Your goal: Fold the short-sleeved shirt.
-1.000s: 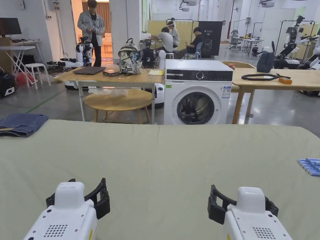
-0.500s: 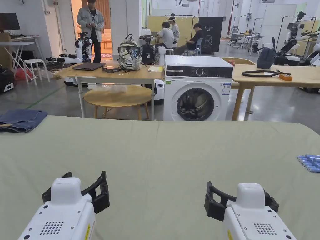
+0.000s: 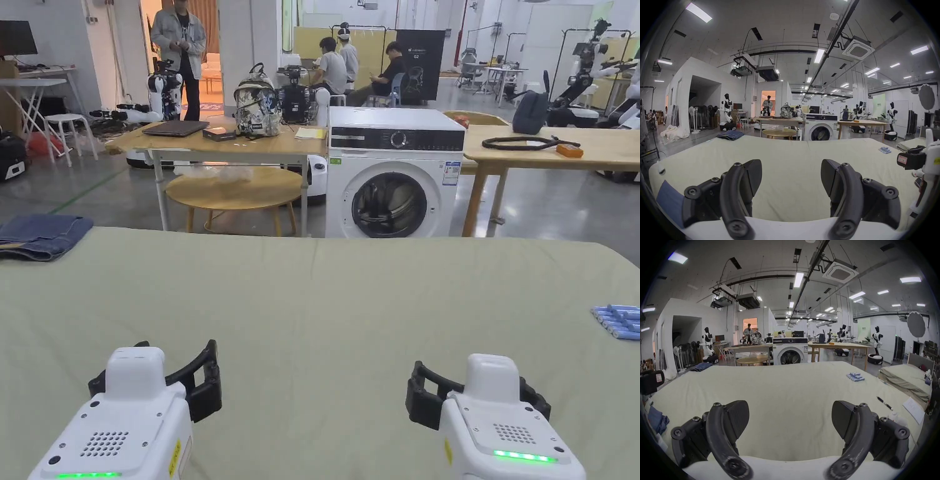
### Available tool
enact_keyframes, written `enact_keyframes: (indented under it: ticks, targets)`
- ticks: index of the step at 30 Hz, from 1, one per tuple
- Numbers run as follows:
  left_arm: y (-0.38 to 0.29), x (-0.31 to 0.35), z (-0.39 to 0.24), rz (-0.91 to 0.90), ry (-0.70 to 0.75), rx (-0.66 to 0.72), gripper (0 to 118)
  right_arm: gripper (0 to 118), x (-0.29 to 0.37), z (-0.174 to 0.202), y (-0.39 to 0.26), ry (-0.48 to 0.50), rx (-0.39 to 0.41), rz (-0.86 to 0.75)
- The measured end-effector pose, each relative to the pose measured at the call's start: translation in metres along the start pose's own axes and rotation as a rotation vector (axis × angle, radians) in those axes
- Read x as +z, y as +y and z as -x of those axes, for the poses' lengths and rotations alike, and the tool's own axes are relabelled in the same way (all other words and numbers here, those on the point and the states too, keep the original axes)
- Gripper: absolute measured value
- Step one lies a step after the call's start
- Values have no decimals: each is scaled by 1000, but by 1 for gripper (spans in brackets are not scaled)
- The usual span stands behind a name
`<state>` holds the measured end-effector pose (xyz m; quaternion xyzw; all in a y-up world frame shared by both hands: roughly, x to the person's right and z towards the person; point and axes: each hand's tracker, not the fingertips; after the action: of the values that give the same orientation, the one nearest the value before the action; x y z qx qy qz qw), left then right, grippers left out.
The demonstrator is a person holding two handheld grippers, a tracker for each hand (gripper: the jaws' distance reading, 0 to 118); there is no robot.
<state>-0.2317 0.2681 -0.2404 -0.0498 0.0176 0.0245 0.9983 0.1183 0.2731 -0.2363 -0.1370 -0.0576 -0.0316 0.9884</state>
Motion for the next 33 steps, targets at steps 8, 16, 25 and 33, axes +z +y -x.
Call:
enact_keyframes:
  ticks: [8, 16, 25, 33]
  targets:
    - [-1, 1, 5, 15, -6, 65, 76, 104, -3, -1, 6, -38, -66, 80]
    - [-1, 1, 4, 34, 34, 40, 76, 104, -4, -2, 9, -38, -82, 99]
    - [0, 4, 2, 30, 62, 21, 76, 104, -7, -9, 7, -13, -110, 124]
    - [2, 7, 2, 36, 61, 17, 76, 104, -5, -9, 9, -13, -105, 122]
